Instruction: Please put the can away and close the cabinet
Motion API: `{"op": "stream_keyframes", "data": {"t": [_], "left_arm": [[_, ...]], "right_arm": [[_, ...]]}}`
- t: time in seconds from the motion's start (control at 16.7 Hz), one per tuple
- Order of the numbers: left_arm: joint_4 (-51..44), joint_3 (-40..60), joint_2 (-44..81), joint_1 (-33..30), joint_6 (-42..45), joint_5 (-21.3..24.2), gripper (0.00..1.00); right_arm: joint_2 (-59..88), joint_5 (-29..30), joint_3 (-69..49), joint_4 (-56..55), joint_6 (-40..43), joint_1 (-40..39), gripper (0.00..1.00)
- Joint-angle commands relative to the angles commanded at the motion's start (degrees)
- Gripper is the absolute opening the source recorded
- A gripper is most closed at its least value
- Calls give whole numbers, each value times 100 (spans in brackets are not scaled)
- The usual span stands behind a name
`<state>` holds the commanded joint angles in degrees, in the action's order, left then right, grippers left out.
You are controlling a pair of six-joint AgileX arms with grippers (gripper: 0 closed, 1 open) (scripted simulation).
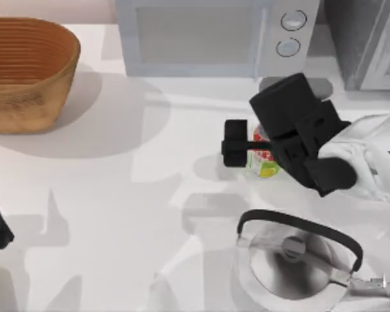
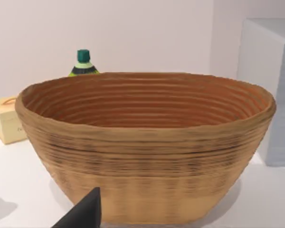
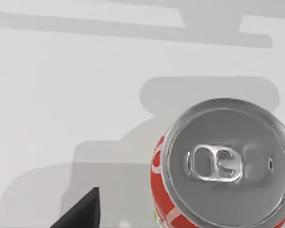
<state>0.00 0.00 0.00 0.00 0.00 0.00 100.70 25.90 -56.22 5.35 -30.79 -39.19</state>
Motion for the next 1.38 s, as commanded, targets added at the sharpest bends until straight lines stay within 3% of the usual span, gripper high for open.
{"op": "stream_keyframes", "data": {"t": [0.48, 1.14, 1.38], "left_arm": [[0, 0, 0, 0, 0, 0, 100], [0, 0, 0, 0, 0, 0, 100], [0, 0, 0, 0, 0, 0, 100]], "right_arm": [[374, 190, -117, 148, -186, -125, 100], [1526, -36, -559, -719, 168, 275, 100], [1526, -36, -559, -719, 168, 275, 70]]}}
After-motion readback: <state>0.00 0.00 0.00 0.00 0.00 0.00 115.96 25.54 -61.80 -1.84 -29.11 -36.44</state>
